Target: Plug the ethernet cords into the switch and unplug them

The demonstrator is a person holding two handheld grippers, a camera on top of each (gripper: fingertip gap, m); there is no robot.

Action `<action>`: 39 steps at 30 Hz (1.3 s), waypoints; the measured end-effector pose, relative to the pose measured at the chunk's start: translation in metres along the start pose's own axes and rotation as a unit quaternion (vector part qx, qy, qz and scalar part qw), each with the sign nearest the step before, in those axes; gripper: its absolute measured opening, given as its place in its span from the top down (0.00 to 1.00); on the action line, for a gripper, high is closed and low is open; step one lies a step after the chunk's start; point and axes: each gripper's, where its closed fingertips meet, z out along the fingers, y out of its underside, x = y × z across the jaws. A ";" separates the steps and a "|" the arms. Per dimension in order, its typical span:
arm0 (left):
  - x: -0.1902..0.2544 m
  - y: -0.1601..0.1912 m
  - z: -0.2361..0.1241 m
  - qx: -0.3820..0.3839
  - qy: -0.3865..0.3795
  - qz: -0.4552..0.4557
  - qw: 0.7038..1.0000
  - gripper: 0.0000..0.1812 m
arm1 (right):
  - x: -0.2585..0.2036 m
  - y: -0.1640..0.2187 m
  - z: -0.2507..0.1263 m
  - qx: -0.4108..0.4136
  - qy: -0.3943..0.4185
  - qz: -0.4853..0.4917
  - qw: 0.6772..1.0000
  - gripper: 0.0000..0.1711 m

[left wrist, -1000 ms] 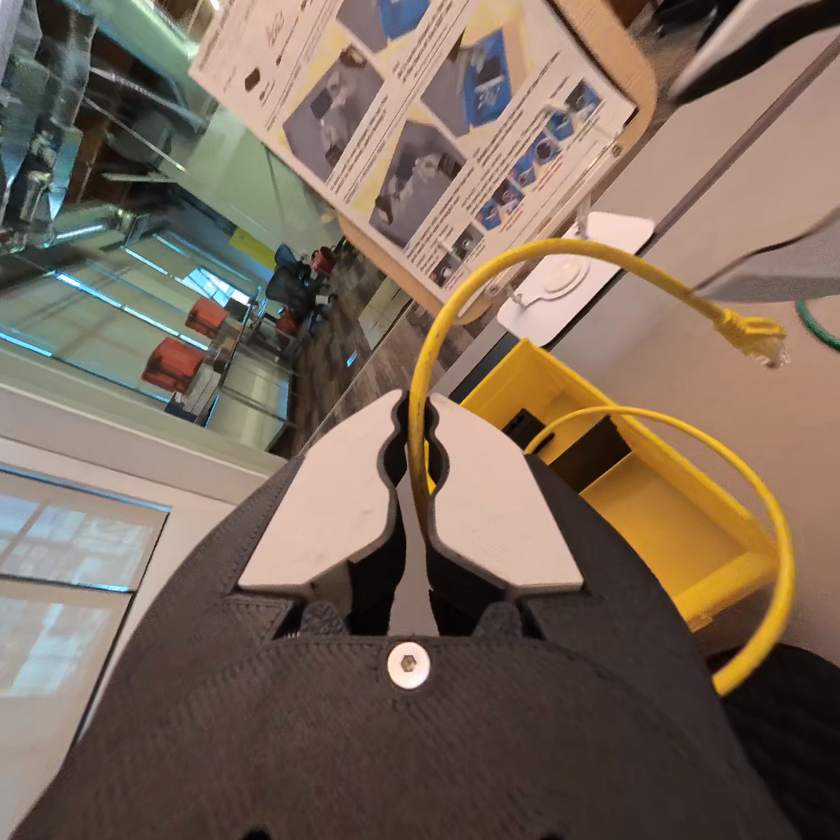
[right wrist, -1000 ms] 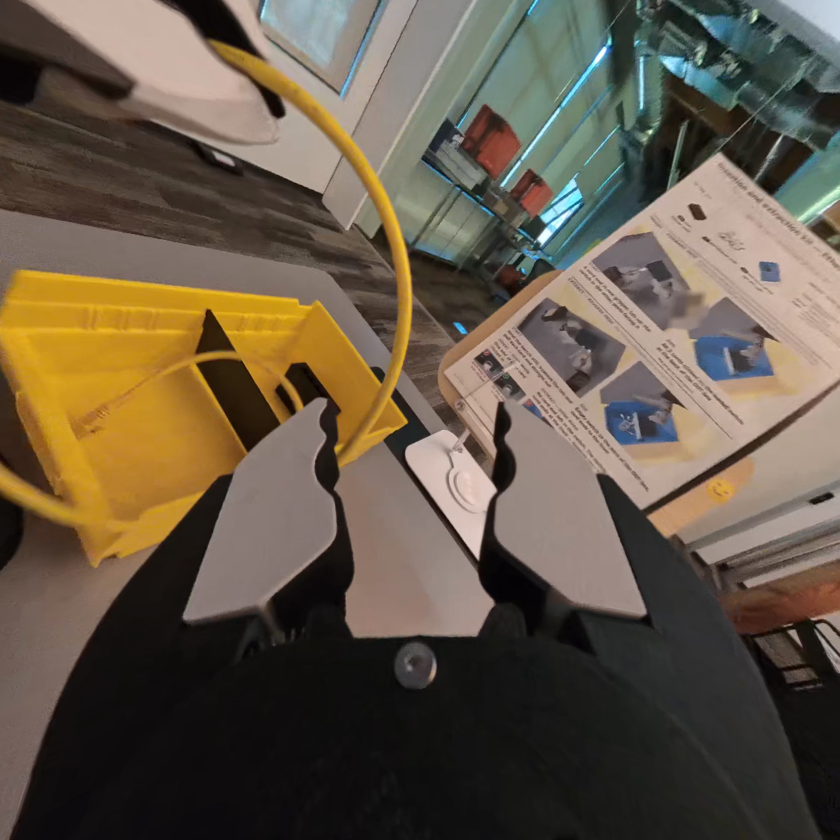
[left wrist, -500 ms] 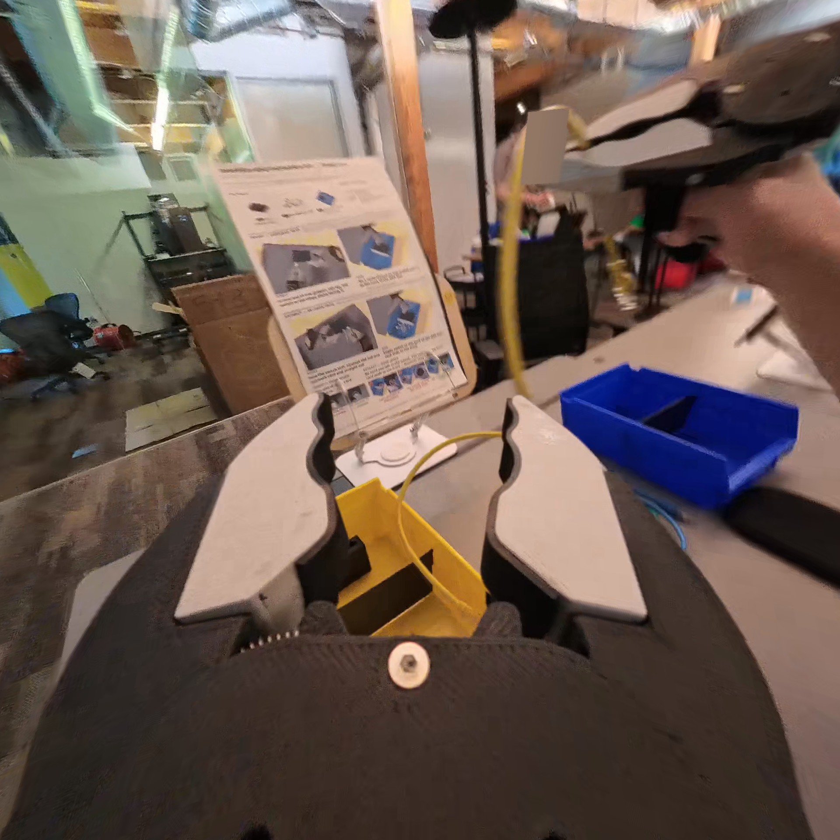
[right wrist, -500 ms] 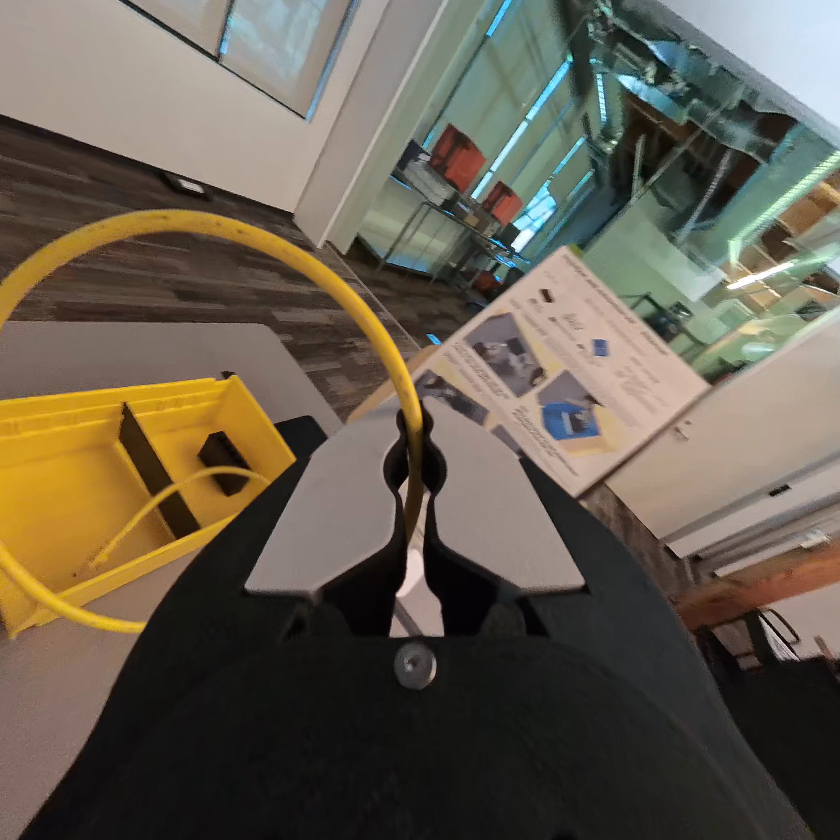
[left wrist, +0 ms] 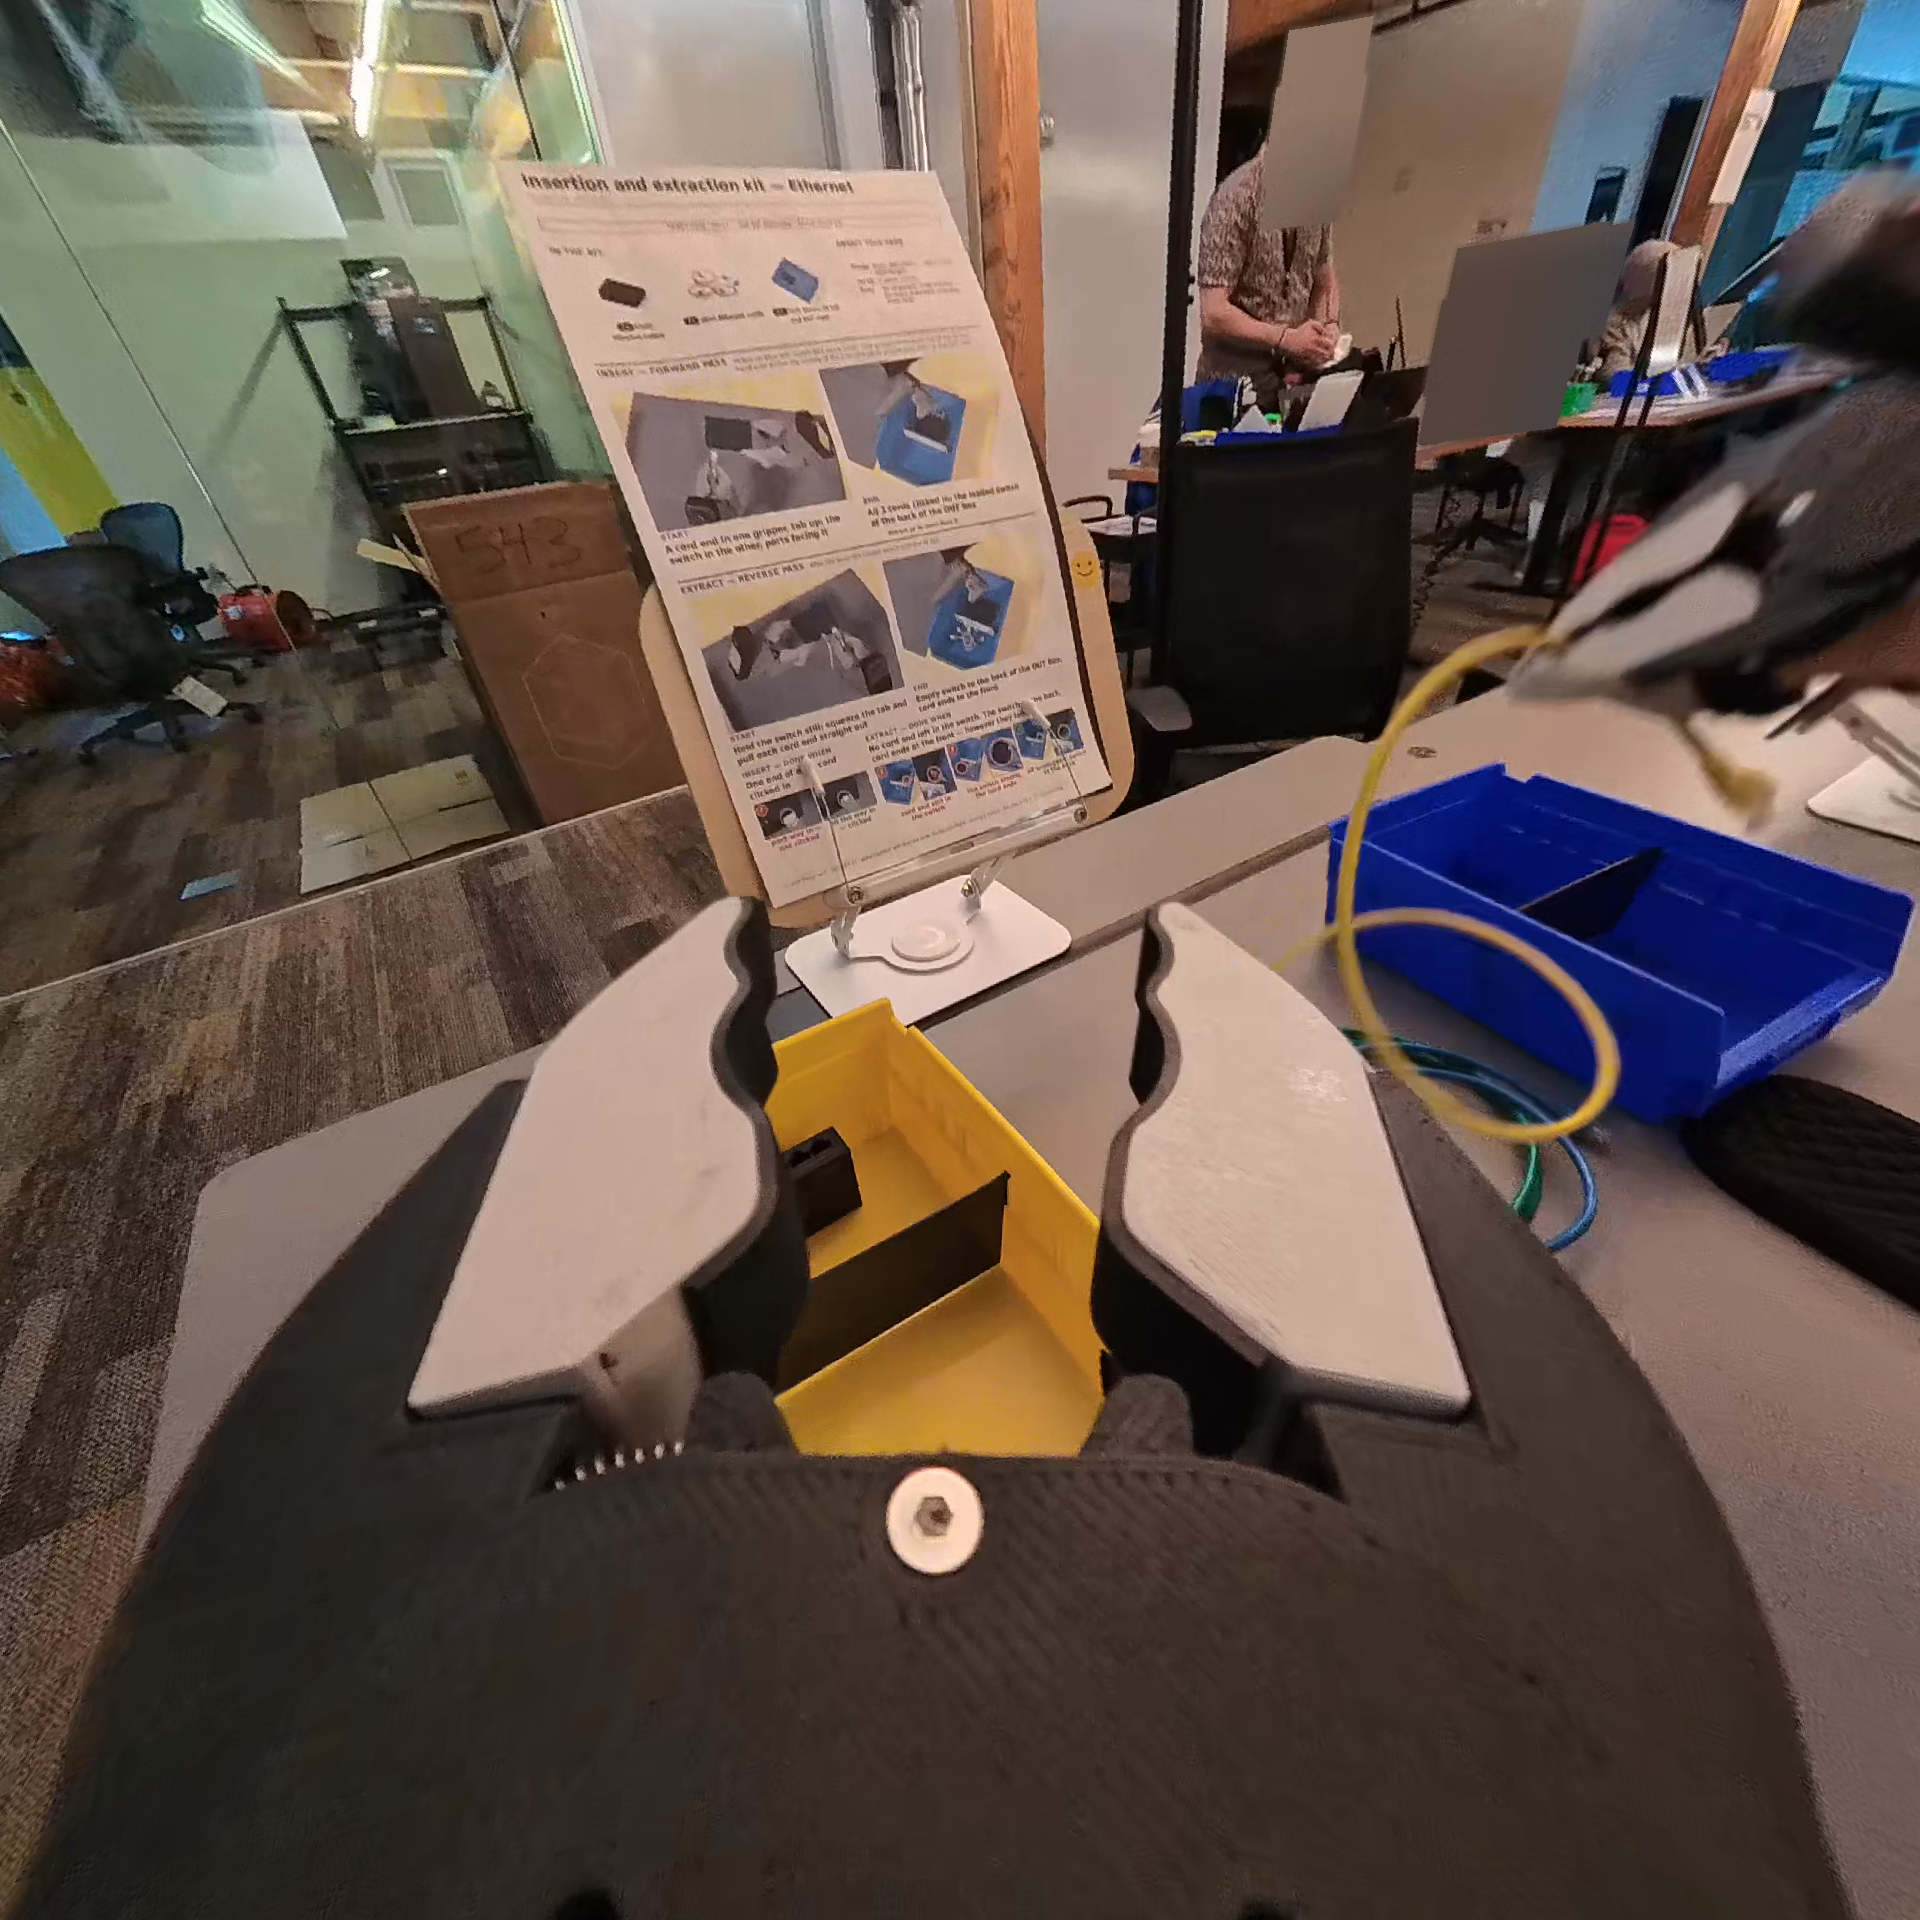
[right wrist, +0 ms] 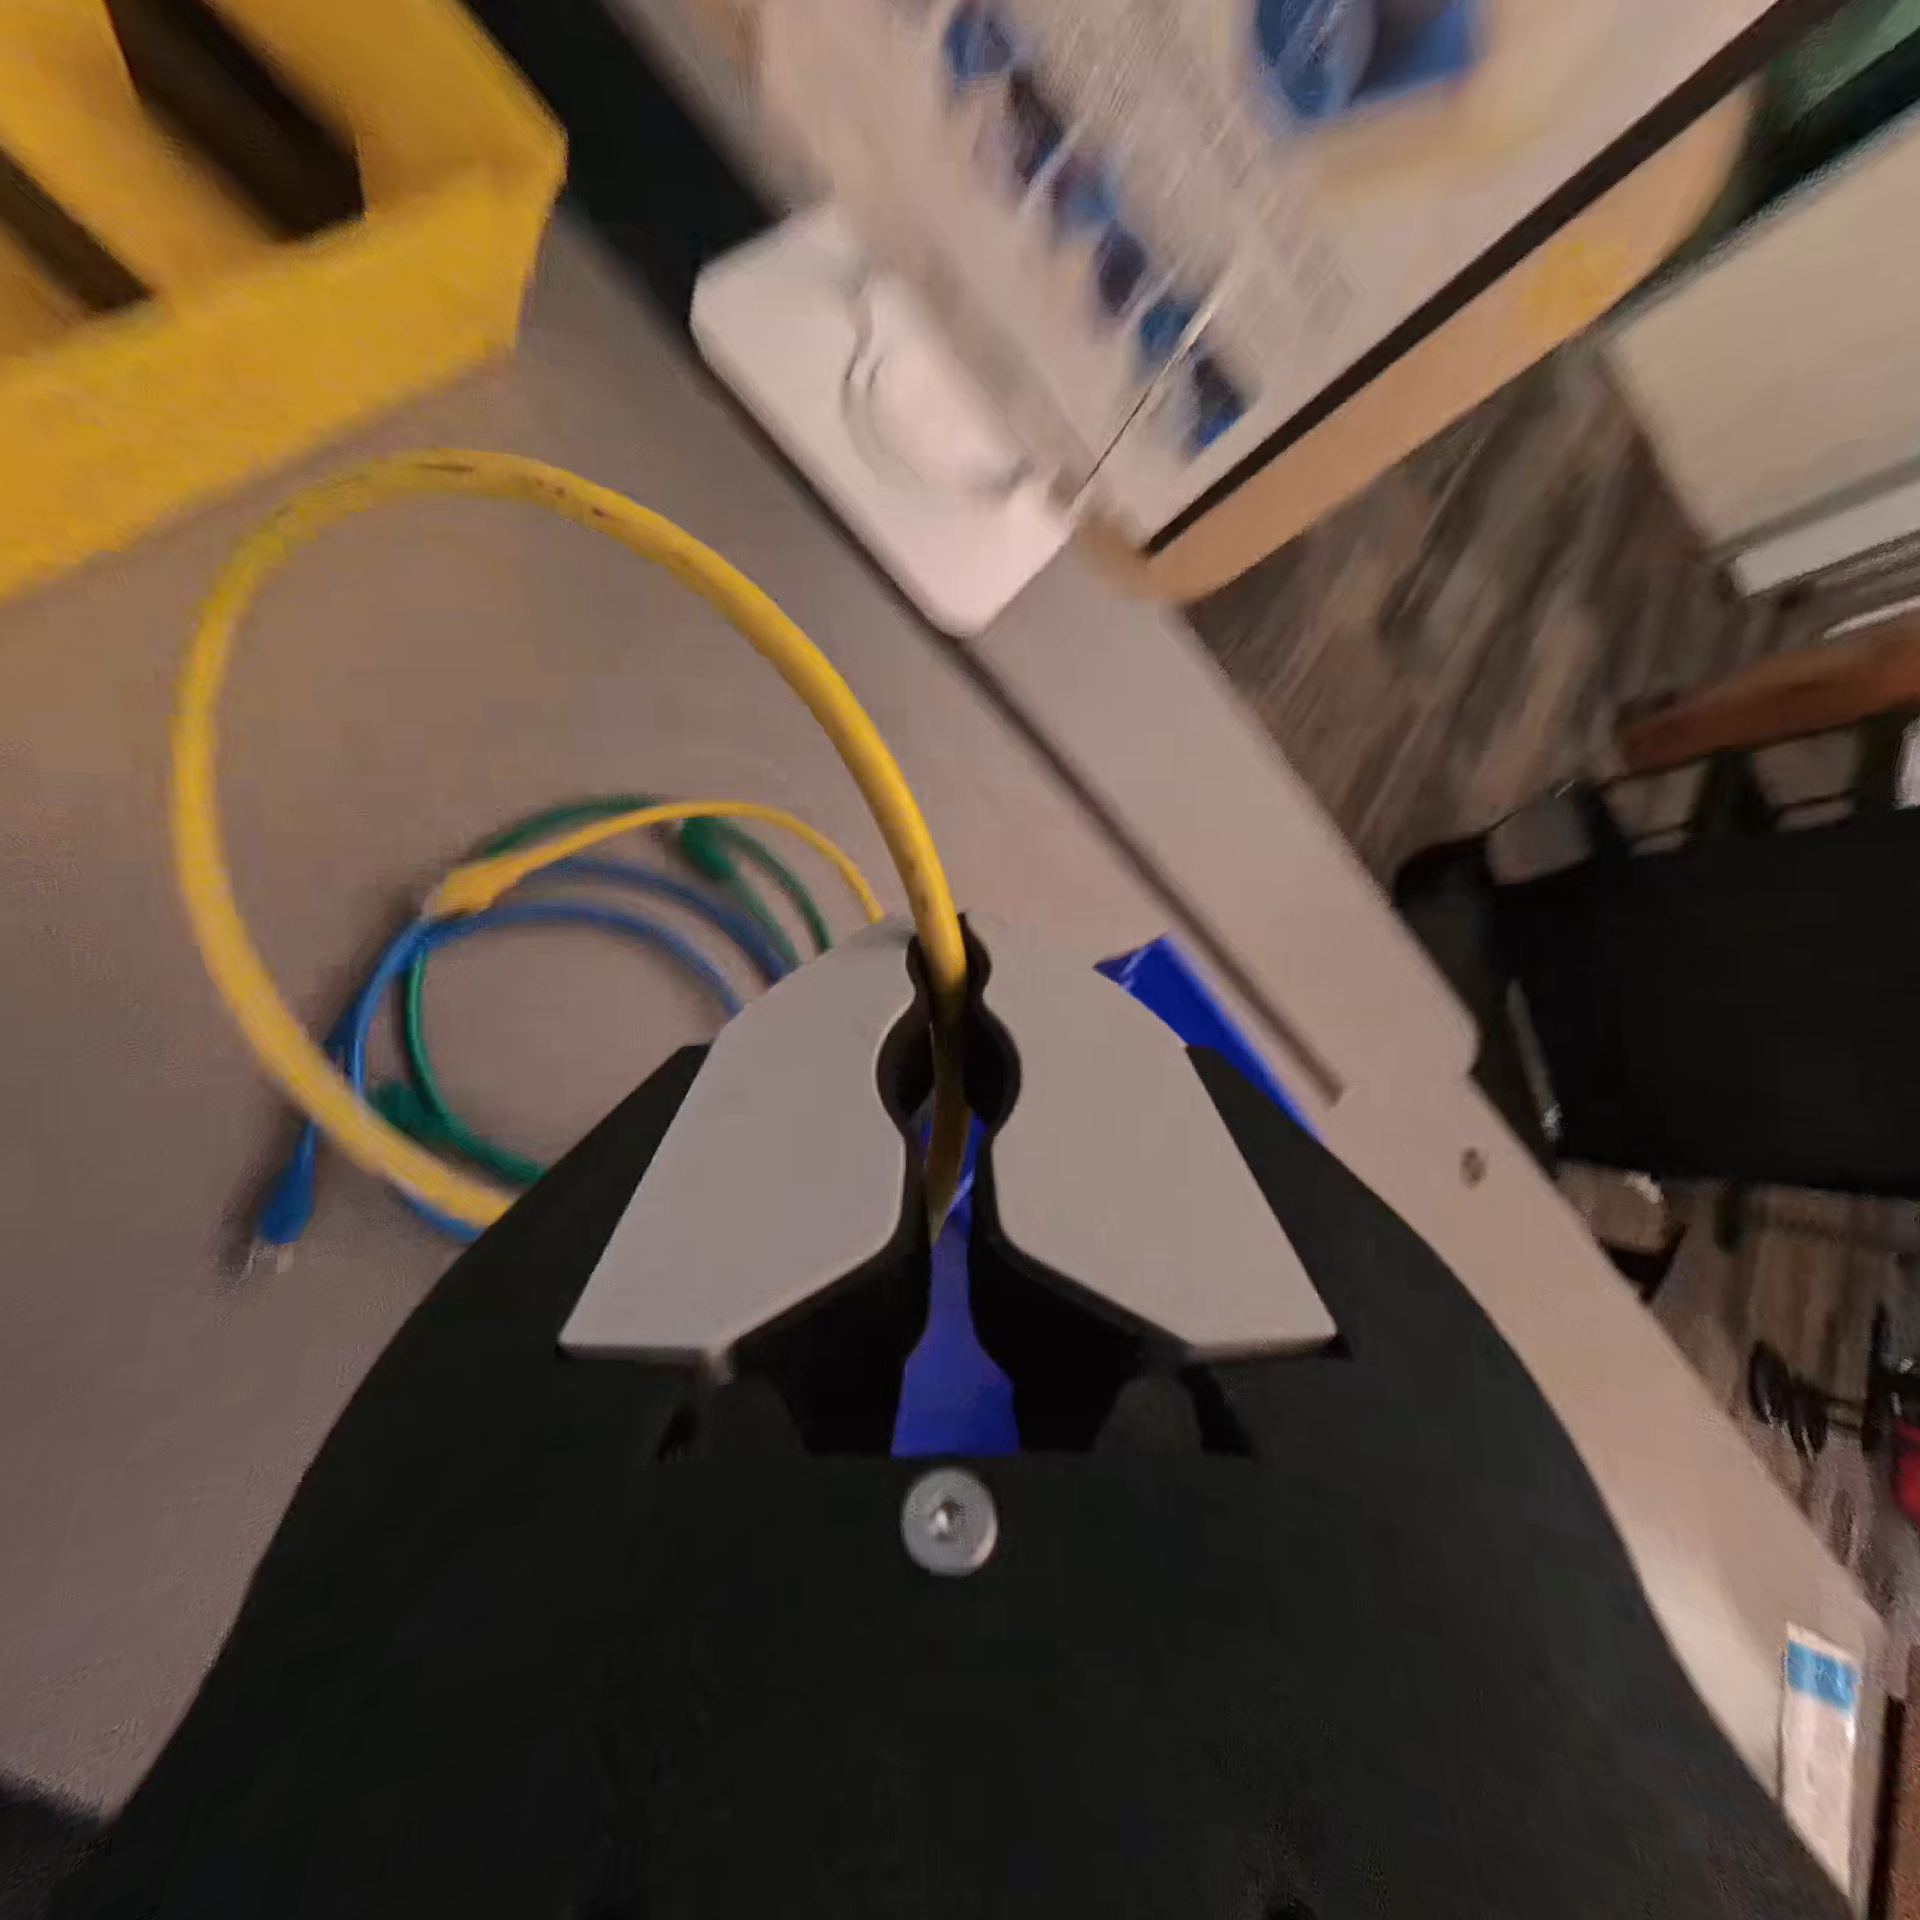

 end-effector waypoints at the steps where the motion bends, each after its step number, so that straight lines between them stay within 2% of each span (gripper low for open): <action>1: 0.000 0.001 0.002 -0.002 0.000 -0.001 1.000 0.63 | -0.011 0.021 0.021 -0.035 -0.017 -0.003 0.999 0.99; 4: -0.004 0.004 0.006 -0.007 -0.004 -0.003 1.000 0.63 | -0.044 0.086 0.078 -0.146 -0.059 -0.023 0.987 0.99; 8: -0.016 0.017 0.021 -0.037 -0.013 -0.013 0.999 0.63 | -0.088 0.136 0.131 -0.196 -0.131 -0.012 0.972 0.97; 10: -0.027 0.031 0.032 -0.068 -0.031 -0.007 0.997 0.63 | -0.111 0.153 0.142 -0.221 -0.188 -0.001 0.957 0.92; 12: -0.037 0.049 0.046 -0.107 -0.042 0.017 0.993 0.63 | -0.122 0.161 0.146 -0.227 -0.218 0.004 0.949 0.81; 14: -0.047 0.068 0.064 -0.143 -0.047 0.052 0.987 0.66 | -0.118 0.156 0.141 -0.207 -0.230 -0.003 0.951 0.72; 16: -0.060 0.091 0.082 -0.182 -0.062 0.081 0.978 0.78 | -0.102 0.136 0.127 -0.152 -0.234 -0.009 0.960 0.69; 19: -0.074 0.125 0.110 -0.230 -0.075 0.111 0.964 0.77 | -0.068 0.086 0.092 -0.033 -0.237 0.015 0.971 0.67; 22: -0.064 0.167 0.135 -0.279 -0.010 0.122 0.952 0.75 | -0.041 0.036 0.047 0.132 -0.239 0.030 0.961 0.66; 25: -0.063 0.201 0.158 -0.333 0.036 0.166 0.928 0.73 | -0.037 0.027 0.021 0.218 -0.256 0.035 0.941 0.68; 29: -0.081 0.240 0.183 -0.420 0.076 0.271 0.863 0.70 | -0.035 0.045 0.029 0.213 -0.245 -0.011 0.946 0.68; 34: -0.090 0.281 0.195 -0.496 0.143 0.311 0.798 0.74 | -0.032 0.050 0.037 0.221 -0.267 -0.020 0.938 0.68; 39: -0.102 0.311 0.201 -0.536 0.155 0.349 0.753 0.77 | -0.029 0.056 0.050 0.213 -0.272 -0.020 0.938 0.68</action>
